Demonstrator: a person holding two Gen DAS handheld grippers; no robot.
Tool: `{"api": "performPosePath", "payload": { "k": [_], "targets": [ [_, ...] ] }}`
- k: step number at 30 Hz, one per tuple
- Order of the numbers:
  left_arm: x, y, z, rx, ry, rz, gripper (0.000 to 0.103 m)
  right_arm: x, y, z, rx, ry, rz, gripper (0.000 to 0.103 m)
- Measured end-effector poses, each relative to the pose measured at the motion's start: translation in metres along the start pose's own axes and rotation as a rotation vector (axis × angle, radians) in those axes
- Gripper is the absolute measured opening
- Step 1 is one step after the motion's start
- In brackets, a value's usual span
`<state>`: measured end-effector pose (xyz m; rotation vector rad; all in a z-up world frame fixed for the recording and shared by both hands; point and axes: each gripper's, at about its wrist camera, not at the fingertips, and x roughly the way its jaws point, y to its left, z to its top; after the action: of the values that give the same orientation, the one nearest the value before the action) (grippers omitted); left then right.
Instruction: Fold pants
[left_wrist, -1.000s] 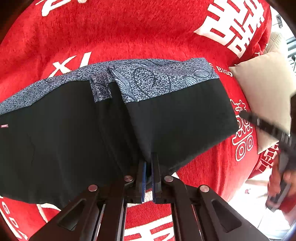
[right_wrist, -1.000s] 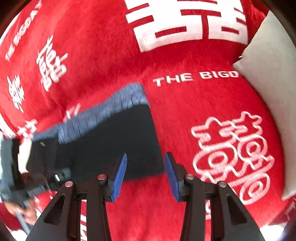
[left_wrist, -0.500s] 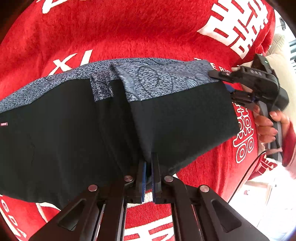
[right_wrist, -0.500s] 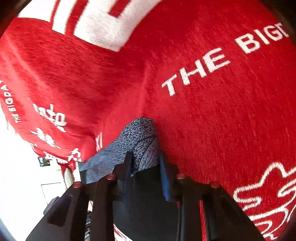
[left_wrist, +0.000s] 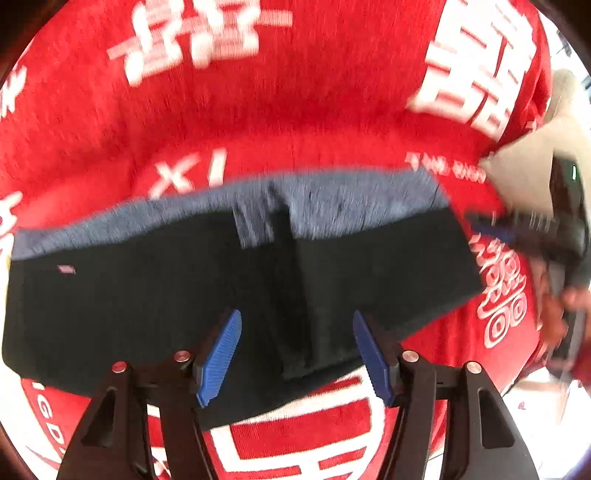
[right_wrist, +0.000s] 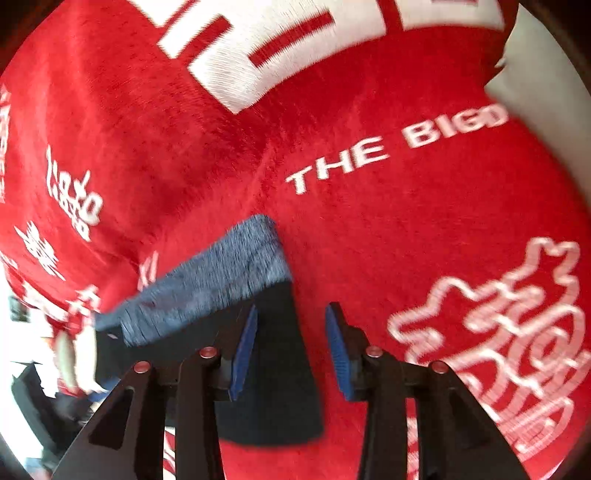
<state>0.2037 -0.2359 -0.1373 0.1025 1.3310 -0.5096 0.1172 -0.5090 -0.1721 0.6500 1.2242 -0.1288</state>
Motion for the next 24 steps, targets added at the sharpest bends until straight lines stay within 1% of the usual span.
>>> {"api": "performPosePath", "payload": {
  "k": [1, 2, 5, 7, 8, 10, 11, 12, 14, 15, 16, 17, 20, 24],
  "targets": [
    [-0.005, -0.002, 0.005, 0.0, -0.013, -0.003, 0.064, -0.006, 0.001, -0.005, -0.012, -0.005, -0.013, 0.02],
    [-0.009, -0.005, 0.011, 0.001, -0.026, -0.006, 0.064, -0.011, 0.003, -0.01, -0.023, -0.007, -0.021, 0.018],
    [-0.006, -0.023, 0.031, 0.017, -0.057, -0.04, 0.064, -0.02, 0.012, -0.021, -0.053, -0.018, -0.022, 0.018],
    [0.007, -0.042, 0.048, 0.038, -0.079, -0.085, 0.064, -0.021, 0.018, -0.025, -0.07, -0.018, -0.018, 0.018],
    [0.014, -0.049, 0.054, 0.047, -0.08, -0.1, 0.064, -0.019, 0.022, -0.026, -0.072, -0.018, -0.017, 0.018],
    [0.038, -0.061, 0.064, 0.058, -0.062, -0.103, 0.064, -0.015, 0.024, -0.026, -0.065, -0.009, -0.016, 0.018],
    [0.05, -0.061, 0.065, 0.059, -0.038, -0.099, 0.064, -0.014, 0.023, -0.026, -0.06, -0.005, -0.018, 0.018],
    [0.061, -0.059, 0.062, 0.053, -0.007, -0.077, 0.064, -0.013, 0.022, -0.027, -0.054, -0.001, -0.019, 0.018],
    [0.077, -0.04, 0.047, 0.019, 0.052, -0.05, 0.063, -0.011, 0.025, -0.027, -0.052, 0.004, -0.016, 0.018],
    [0.078, -0.028, 0.038, 0.006, 0.051, -0.074, 0.063, -0.012, 0.024, -0.028, -0.057, 0.007, -0.016, 0.018],
    [0.074, -0.023, 0.031, 0.009, 0.033, -0.1, 0.063, -0.014, 0.024, -0.031, -0.063, 0.009, -0.018, 0.018],
    [0.071, -0.02, 0.027, 0.019, 0.028, -0.107, 0.063, -0.015, 0.025, -0.032, -0.073, 0.009, -0.022, 0.018],
    [0.067, -0.022, 0.022, 0.054, 0.036, -0.063, 0.063, -0.02, 0.033, -0.036, -0.104, -0.001, -0.025, 0.018],
    [0.068, -0.017, 0.027, -0.002, 0.033, -0.084, 0.063, -0.02, 0.051, -0.039, -0.14, -0.008, -0.017, 0.018]
  ]
}}
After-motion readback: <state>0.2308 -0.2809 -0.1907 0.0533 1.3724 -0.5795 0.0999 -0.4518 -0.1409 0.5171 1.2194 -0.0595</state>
